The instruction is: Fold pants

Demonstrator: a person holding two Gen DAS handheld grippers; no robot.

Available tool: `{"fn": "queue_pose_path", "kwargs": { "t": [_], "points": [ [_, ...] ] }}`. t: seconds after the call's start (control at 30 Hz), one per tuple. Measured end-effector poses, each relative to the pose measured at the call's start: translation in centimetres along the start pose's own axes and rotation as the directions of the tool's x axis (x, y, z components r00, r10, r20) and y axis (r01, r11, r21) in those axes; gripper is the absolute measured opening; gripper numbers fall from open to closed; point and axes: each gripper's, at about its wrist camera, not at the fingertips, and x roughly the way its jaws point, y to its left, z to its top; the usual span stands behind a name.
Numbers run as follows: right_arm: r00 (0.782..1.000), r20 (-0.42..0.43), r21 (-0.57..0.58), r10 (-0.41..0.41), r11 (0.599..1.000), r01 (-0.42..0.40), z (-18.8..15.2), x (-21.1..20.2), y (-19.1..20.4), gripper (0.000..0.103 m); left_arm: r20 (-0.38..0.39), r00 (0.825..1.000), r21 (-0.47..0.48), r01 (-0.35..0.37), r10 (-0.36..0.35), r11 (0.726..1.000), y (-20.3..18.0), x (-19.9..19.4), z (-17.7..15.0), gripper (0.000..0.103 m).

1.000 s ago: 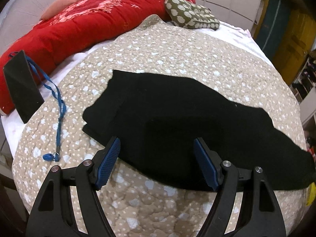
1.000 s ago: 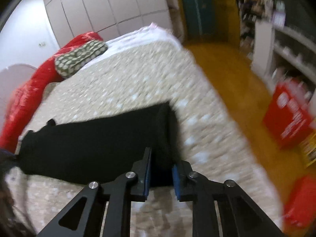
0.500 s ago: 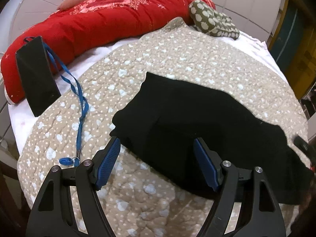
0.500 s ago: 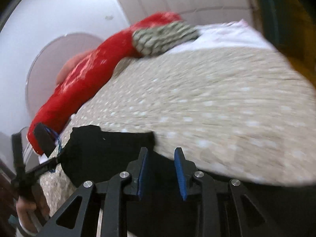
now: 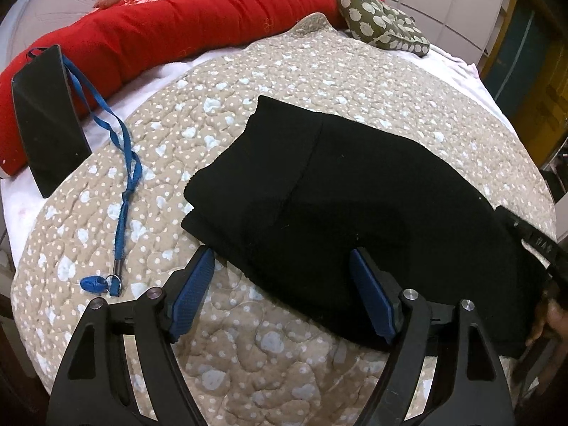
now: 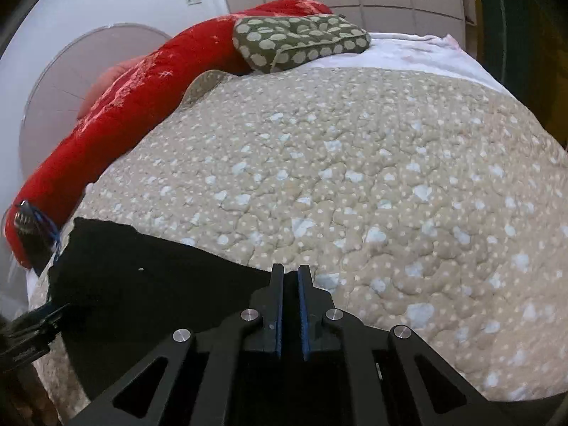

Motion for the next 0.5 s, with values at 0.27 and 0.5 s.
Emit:
{"fn": "queue_pose_path", "kwargs": {
  "t": [0.27, 0.5],
  "points": [
    [0.995, 0.080, 0.040, 0.062, 0.997, -0.066, 0.1, -5.9, 0.0, 0.010, 0.023, 0.999, 0.002, -0.043, 0.043, 0.999, 0.4, -1.2, 0.2, 0.079],
    [0.979, 0.031, -0.144, 0.200, 0.970, -0.194, -2.5, -6.9, 6.9, 0.010, 0.030, 0.998, 0.004, -0.064, 0.063, 0.998, 0.5, -1.4, 0.3, 0.079]
  ]
}}
